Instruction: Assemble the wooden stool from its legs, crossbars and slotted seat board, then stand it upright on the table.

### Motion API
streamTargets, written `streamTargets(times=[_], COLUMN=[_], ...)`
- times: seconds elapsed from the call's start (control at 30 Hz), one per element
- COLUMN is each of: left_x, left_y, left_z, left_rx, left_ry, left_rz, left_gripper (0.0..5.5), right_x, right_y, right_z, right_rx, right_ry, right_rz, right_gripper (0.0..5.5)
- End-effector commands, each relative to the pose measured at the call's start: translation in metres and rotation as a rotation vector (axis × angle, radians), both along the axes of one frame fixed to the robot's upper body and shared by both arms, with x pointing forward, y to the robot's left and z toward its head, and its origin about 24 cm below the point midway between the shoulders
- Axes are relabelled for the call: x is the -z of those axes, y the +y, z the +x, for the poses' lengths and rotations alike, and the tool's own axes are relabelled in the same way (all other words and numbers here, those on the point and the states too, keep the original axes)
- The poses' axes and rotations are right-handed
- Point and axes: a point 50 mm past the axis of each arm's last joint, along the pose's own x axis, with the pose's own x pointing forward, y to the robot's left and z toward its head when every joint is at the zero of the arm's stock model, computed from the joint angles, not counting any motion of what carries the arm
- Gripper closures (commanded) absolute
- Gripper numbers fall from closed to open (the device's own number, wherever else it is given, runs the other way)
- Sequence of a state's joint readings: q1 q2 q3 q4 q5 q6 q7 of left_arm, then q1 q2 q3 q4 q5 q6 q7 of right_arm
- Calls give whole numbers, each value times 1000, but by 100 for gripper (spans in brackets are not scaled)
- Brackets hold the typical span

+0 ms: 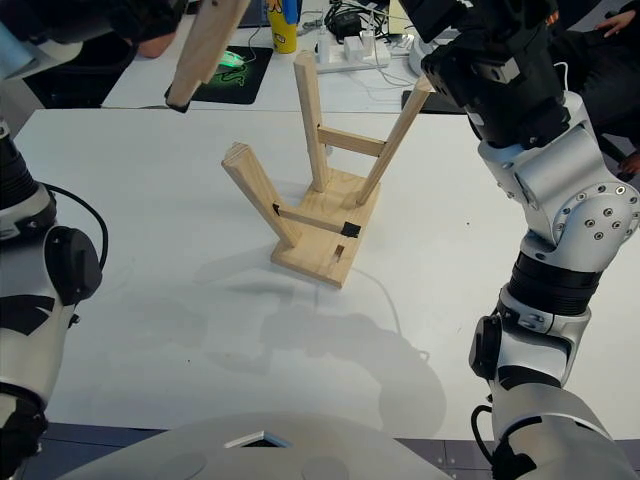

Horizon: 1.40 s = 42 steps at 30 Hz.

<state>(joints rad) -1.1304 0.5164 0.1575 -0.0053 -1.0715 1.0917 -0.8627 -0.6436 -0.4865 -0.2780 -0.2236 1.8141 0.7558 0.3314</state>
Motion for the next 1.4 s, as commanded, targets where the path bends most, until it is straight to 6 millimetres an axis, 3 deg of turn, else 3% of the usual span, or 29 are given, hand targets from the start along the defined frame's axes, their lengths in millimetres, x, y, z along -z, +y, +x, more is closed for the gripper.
streamTargets(times=[0.03, 0.17, 0.57, 0.83, 1.13, 1.4], left_x=[18, 32, 42, 44, 45, 39], left_y=[-5, -4, -5, -4, -3, 10], left_z=[2, 6, 5, 3, 4, 11], left_rx=[27, 21, 66, 48, -8, -70], left_ry=[51, 78, 118, 122, 56, 48], left_rz=[63, 100, 98, 131, 133, 123], left_gripper=[343, 343, 343, 343, 343, 343], right_x=[-9, -11, -8, -9, 5, 11], right_y=[2, 5, 5, 17, 12, 5], right_z=[-4, -8, -10, -16, -17, -16], right_rx=[-8, -33, -40, -55, -35, -31], right_ry=[-42, -58, -44, -47, -37, -35], right_rz=[9, 10, -14, -41, -121, -158], right_gripper=[10, 10, 196, 304, 315, 324])
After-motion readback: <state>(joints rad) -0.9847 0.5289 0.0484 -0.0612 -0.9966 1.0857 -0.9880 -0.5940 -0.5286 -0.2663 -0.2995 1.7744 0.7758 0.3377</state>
